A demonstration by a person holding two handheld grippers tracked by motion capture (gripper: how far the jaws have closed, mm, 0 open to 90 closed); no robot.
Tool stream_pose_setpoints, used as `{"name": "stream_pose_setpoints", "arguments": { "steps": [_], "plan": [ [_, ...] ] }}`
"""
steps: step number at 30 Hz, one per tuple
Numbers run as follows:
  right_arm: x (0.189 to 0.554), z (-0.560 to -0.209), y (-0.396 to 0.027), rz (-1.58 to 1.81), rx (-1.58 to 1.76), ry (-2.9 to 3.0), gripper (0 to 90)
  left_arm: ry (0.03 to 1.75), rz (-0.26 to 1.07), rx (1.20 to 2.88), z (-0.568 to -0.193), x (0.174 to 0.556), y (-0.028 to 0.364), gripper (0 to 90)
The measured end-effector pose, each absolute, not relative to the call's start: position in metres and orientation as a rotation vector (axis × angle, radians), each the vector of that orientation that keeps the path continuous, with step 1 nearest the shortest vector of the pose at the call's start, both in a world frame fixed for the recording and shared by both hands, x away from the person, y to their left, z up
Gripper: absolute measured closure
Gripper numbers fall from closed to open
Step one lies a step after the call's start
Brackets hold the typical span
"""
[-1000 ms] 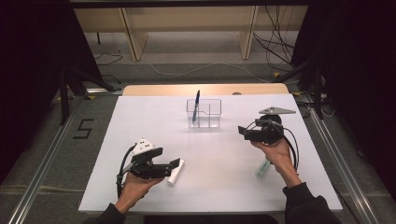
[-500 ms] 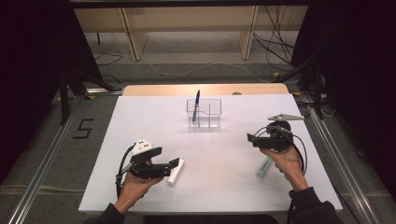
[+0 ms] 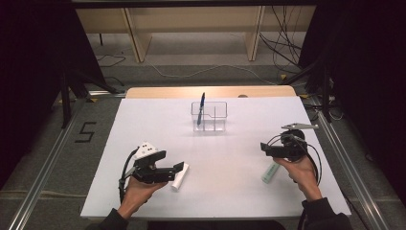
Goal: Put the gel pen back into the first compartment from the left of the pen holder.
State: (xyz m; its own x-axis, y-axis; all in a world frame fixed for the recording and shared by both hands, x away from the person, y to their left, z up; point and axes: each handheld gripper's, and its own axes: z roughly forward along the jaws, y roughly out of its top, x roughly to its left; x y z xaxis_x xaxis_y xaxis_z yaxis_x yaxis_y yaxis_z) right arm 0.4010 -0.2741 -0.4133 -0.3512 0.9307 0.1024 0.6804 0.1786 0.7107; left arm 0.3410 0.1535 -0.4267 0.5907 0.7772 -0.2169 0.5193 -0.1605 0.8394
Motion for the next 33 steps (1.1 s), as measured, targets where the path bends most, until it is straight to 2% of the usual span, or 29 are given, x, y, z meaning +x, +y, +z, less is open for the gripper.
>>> {"name": "stream_pose_setpoints", "arguments": {
  "steps": [33],
  "plan": [
    [0.389,-0.432,-0.284,0.824,1.629,2.136,13.6,1.063,0.313,1.831,-0.428,0.343,0.152,16.7]
  ]
}}
